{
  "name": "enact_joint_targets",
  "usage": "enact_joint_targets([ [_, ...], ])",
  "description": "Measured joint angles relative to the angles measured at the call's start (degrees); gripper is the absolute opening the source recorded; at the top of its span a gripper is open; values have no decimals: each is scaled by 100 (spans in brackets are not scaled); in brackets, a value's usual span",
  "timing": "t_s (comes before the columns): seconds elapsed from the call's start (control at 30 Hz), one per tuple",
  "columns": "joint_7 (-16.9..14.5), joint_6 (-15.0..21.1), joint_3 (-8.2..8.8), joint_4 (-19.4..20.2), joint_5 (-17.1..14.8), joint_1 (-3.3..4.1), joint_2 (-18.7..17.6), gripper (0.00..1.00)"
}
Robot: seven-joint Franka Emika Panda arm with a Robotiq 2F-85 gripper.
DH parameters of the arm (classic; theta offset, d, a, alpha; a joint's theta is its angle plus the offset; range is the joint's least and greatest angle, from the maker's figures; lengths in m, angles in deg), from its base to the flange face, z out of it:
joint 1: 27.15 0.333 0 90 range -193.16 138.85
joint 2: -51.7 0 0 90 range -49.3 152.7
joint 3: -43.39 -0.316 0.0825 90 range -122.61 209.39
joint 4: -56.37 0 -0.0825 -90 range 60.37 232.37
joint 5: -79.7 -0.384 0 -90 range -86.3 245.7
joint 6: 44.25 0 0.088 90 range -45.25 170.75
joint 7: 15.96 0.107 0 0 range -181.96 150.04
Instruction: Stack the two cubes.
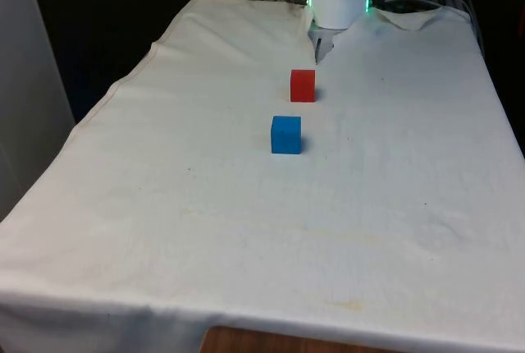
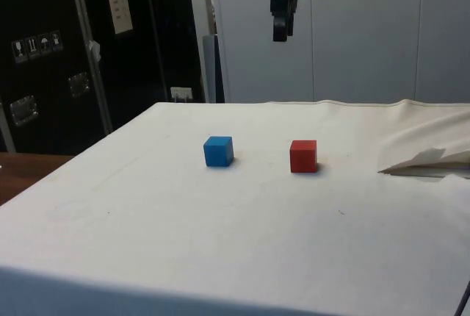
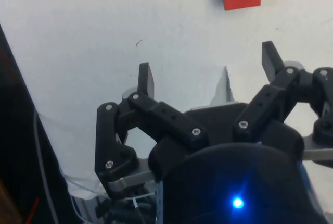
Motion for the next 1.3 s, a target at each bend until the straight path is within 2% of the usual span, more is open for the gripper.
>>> enact_joint_targets([
  [0.2,-46,80,0,97,74,0,-69,100],
  [0.63,132,63,-52,109,602,0,-178,100],
  [0.83,155,63,-92,109,607,0,-178,100],
  [1.1,138,126,11,183,602,-11,-258,100],
  [1.3,178,476,92,350,596,-11,-481,100],
])
